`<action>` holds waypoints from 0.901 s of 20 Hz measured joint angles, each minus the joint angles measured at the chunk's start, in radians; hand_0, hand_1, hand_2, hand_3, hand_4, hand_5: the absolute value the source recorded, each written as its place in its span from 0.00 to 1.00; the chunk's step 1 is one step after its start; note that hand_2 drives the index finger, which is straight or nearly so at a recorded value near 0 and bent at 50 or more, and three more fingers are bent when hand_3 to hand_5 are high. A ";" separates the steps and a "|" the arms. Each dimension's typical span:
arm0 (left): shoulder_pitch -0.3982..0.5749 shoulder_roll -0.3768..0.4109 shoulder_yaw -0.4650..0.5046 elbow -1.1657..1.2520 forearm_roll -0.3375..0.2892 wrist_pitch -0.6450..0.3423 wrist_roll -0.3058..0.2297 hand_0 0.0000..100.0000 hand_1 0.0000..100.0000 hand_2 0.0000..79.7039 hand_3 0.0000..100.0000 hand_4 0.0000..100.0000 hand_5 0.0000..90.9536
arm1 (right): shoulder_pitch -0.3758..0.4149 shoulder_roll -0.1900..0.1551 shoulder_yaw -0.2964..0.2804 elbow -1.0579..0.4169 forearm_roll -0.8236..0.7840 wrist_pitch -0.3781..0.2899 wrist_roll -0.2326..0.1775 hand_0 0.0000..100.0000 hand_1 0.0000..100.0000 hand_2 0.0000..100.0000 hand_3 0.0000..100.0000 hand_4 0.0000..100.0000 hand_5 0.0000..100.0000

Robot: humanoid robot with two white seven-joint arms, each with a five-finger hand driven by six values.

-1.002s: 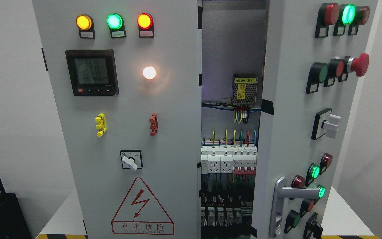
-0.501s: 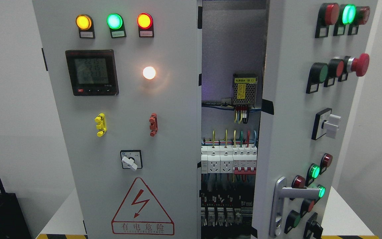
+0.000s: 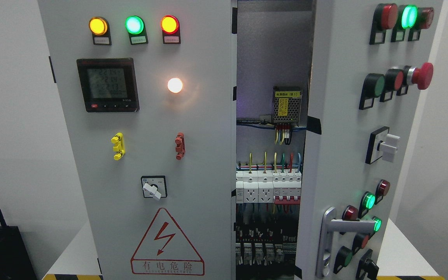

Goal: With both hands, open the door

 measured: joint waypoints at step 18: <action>0.490 0.192 0.098 -1.112 0.185 -0.153 -0.115 0.00 0.00 0.00 0.00 0.00 0.00 | 0.000 0.000 0.000 0.000 0.000 0.000 0.000 0.38 0.00 0.00 0.00 0.00 0.00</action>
